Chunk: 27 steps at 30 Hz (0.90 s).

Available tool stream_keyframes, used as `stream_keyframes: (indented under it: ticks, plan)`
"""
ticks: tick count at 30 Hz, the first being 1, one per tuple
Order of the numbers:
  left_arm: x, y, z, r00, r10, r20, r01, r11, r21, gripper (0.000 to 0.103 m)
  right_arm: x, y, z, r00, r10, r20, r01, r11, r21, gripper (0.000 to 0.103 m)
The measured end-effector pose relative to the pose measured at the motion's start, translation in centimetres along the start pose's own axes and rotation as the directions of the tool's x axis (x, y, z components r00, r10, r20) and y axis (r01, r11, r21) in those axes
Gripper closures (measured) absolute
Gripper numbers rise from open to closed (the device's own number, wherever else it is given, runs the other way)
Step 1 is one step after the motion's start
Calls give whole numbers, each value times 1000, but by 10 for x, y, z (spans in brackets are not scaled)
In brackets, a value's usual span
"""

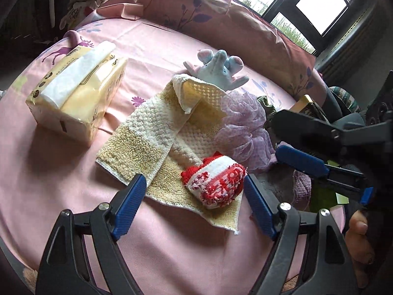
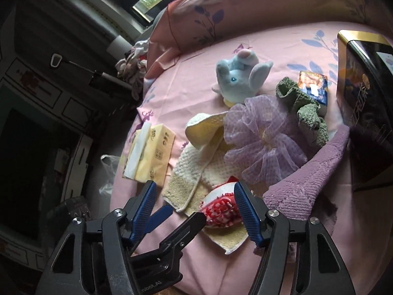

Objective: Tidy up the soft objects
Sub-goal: 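Grasp the red-and-white knitted ball with the right tool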

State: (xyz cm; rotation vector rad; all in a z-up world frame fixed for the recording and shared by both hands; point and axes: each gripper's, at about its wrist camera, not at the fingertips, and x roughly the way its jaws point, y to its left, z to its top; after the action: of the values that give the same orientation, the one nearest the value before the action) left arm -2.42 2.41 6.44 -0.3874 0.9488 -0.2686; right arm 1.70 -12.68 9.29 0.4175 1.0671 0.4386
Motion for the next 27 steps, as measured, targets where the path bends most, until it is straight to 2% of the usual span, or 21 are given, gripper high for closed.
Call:
stream_keyframes:
  ticks: [3, 8, 10, 13, 17, 20, 23, 27]
  plan:
    - [6, 0, -2, 1000, 4, -7, -4, 1000, 0, 26, 21, -5, 0, 997, -56, -44, 56, 998, -2, 47]
    - [18, -6, -5, 999, -12, -33, 12, 1000, 8, 33, 37, -16, 2, 986, -129, -107, 130, 992, 5, 47]
    - [22, -8, -7, 999, -3, -41, 4, 1000, 15, 38, 40, -21, 1, 984, -121, -128, 124, 992, 10, 47]
    - [26, -7, -9, 999, -15, -49, 15, 1000, 4, 39, 45, -29, -2, 978, -141, -157, 144, 989, 13, 47]
    - [26, -7, -8, 999, -1, -51, 2, 1000, 15, 39, 52, -37, -6, 976, -94, -197, 106, 993, 49, 47]
    - [28, -4, -8, 998, -17, -63, 16, 1000, -5, 39, 55, -40, -10, 976, -71, -206, 86, 995, 60, 47]
    - [31, 0, -8, 997, -31, -74, 29, 999, -33, 38, 55, -43, -12, 978, -60, -198, 75, 995, 69, 47]
    - [33, -3, -9, 996, -20, -84, 19, 1000, -13, 35, 55, -42, -15, 983, -51, -174, 61, 997, 57, 47]
